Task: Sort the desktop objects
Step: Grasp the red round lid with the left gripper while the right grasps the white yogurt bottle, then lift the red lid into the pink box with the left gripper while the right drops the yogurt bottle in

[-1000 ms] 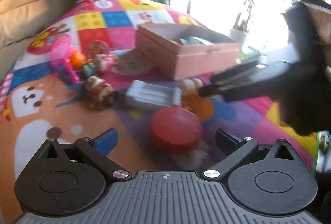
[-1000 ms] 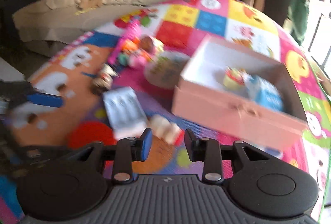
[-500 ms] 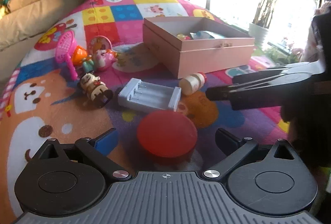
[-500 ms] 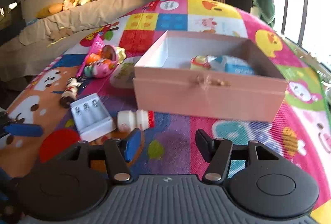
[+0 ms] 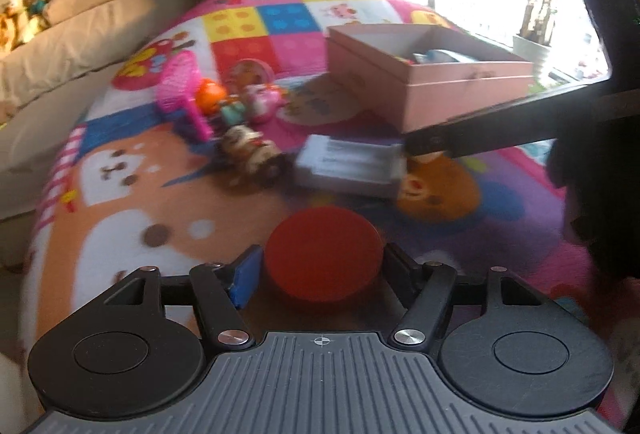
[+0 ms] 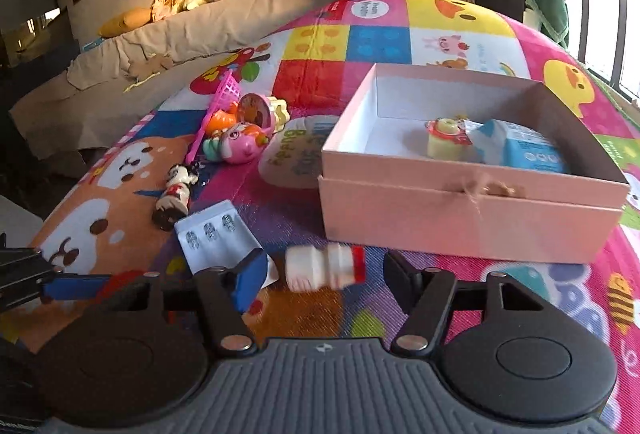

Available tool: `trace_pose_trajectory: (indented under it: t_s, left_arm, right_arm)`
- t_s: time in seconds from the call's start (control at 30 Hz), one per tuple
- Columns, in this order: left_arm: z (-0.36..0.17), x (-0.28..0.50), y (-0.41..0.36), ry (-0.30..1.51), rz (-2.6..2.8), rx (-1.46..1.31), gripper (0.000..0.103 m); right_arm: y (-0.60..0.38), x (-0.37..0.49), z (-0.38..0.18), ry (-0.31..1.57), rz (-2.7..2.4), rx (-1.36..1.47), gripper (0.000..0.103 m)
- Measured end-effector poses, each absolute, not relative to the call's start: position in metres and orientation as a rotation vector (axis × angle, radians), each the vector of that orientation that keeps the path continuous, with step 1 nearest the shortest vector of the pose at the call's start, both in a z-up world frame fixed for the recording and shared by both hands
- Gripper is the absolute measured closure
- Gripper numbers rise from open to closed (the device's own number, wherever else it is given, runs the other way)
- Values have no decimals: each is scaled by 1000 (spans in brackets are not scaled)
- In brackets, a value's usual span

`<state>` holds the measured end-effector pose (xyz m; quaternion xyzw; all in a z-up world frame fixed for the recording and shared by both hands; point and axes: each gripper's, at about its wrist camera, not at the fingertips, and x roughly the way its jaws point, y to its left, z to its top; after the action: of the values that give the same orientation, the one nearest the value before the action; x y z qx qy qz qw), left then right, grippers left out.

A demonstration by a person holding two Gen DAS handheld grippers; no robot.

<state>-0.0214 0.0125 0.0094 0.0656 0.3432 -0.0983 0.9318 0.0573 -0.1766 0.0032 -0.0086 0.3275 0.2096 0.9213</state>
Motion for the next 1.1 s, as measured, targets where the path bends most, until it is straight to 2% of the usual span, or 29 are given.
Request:
trace_pose_trajectory:
  t_s: [0.1,0.27,0.33,0.53,0.63,0.83,0.93,1.1]
  left_arm:
    - [9,-19,21,719,-226,80,21]
    - [7,-12,13,712,-226,77,23]
    - [7,-10,10,704,-221,90,34]
    - [13,-26,-1,688,-246,177,34]
    - [42,-34,-5,648,-284,160,34]
    - [134,-31,-46,337,-349,272,34]
    - [148,-5,-74,291,-377,297,34]
    - [137,57,-114,350,-421,247,34]
  right_arm:
    - [-178,62,-1,713,438,-1,60]
    - [-184,55,2,717,430,7,60]
    - [-188,46,8,713,438,-1,60]
    - [-215,-2,32,655,420,-65,60]
    - [-238,-25,50,613,393,-40,60]
    - [-285,-63,123,343,322,25,60]
    - [-298,-68,138,255,273,44,60]
    - [-309,-51,131,282,258,82,60]
